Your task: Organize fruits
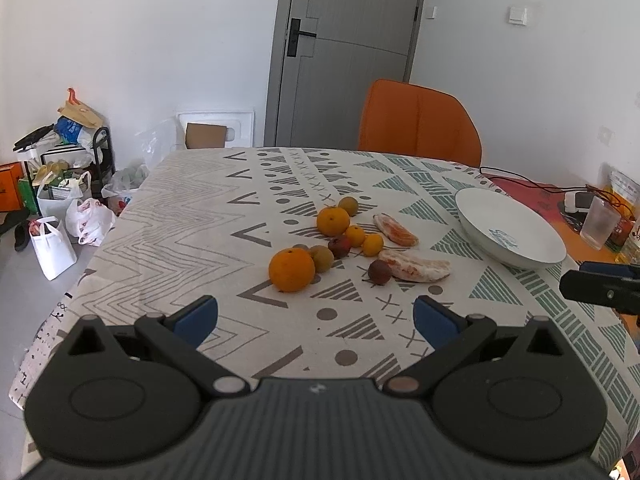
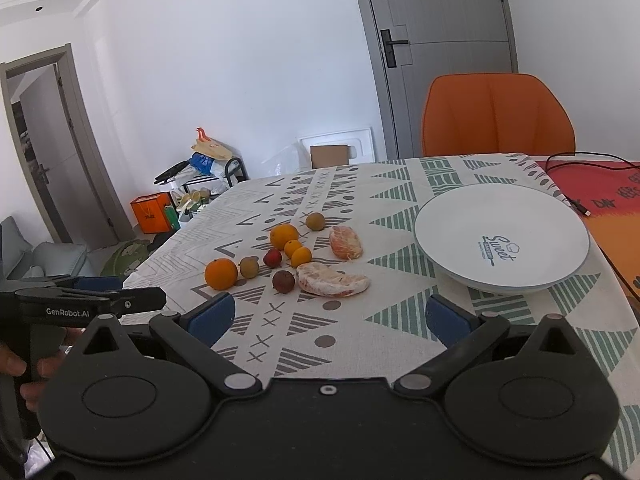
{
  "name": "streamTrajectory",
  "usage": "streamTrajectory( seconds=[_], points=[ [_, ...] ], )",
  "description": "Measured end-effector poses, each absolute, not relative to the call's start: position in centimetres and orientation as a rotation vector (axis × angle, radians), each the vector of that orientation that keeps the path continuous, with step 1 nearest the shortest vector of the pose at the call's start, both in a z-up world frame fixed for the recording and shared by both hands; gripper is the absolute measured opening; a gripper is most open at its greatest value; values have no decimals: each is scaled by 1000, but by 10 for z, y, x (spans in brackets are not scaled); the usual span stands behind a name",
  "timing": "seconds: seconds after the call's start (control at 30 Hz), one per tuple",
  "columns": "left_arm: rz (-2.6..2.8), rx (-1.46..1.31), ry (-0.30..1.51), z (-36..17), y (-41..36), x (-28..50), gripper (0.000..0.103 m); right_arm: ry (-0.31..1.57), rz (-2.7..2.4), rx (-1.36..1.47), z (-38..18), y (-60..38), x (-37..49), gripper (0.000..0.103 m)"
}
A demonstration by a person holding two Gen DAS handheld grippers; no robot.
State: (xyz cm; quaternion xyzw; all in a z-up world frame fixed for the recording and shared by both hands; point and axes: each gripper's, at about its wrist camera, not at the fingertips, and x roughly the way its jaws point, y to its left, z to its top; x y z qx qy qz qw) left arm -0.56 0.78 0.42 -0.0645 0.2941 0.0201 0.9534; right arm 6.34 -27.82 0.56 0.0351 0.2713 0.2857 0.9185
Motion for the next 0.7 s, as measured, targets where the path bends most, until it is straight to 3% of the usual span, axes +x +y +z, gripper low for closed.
streamTrajectory(
  seconds=[0.7],
  points=[
    [20, -130, 606, 3, 6, -5, 103, 557, 587, 68, 4, -278, 64, 103]
  ],
)
